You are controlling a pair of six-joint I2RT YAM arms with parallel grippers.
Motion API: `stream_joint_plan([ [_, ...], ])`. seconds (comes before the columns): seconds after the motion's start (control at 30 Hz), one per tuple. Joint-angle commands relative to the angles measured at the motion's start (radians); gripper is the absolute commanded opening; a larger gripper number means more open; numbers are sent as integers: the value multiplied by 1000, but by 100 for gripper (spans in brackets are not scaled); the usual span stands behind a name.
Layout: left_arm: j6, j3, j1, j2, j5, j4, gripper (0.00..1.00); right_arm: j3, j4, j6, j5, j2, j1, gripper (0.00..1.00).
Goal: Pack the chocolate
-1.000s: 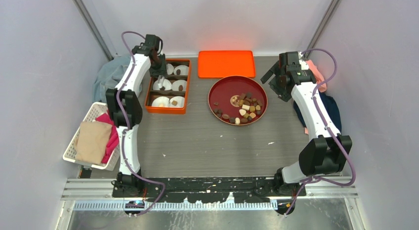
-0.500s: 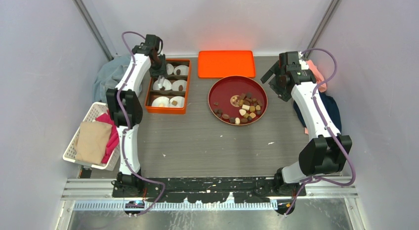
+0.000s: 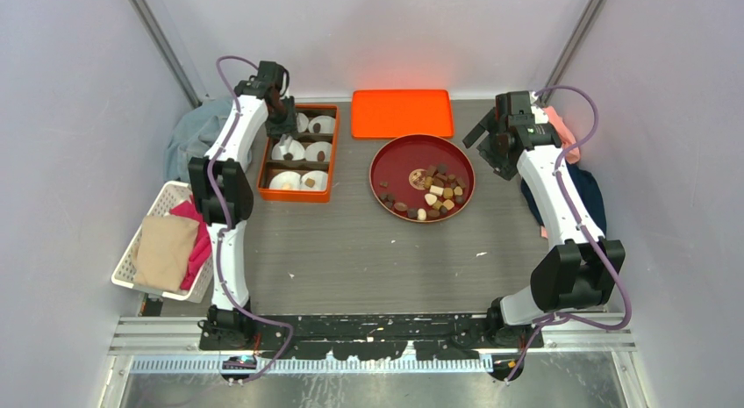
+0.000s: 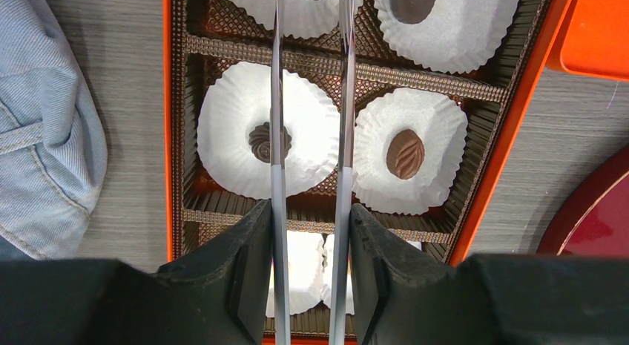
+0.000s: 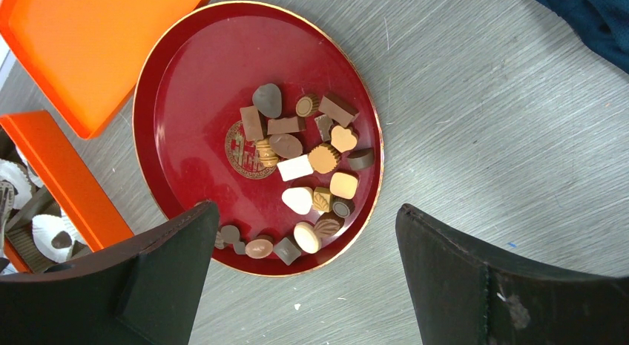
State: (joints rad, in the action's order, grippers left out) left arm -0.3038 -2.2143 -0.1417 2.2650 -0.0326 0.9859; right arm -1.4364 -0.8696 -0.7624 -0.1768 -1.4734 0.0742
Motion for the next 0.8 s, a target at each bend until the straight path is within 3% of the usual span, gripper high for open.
stream_joint_plan([
  [0.0, 18, -36, 8, -30, 8, -21, 40, -42, 11, 5, -6, 9, -1, 94],
  [0.27, 47, -35, 8, -32, 8, -15, 40, -42, 9, 2, -6, 13, -1, 94],
  [0.43, 51, -22, 8, -53, -5, -23, 34, -44, 10, 0, -3, 11, -2, 94],
  [0.77, 72, 4, 8, -180, -11, -36, 3, -48, 14, -2, 3, 6, -2, 94],
])
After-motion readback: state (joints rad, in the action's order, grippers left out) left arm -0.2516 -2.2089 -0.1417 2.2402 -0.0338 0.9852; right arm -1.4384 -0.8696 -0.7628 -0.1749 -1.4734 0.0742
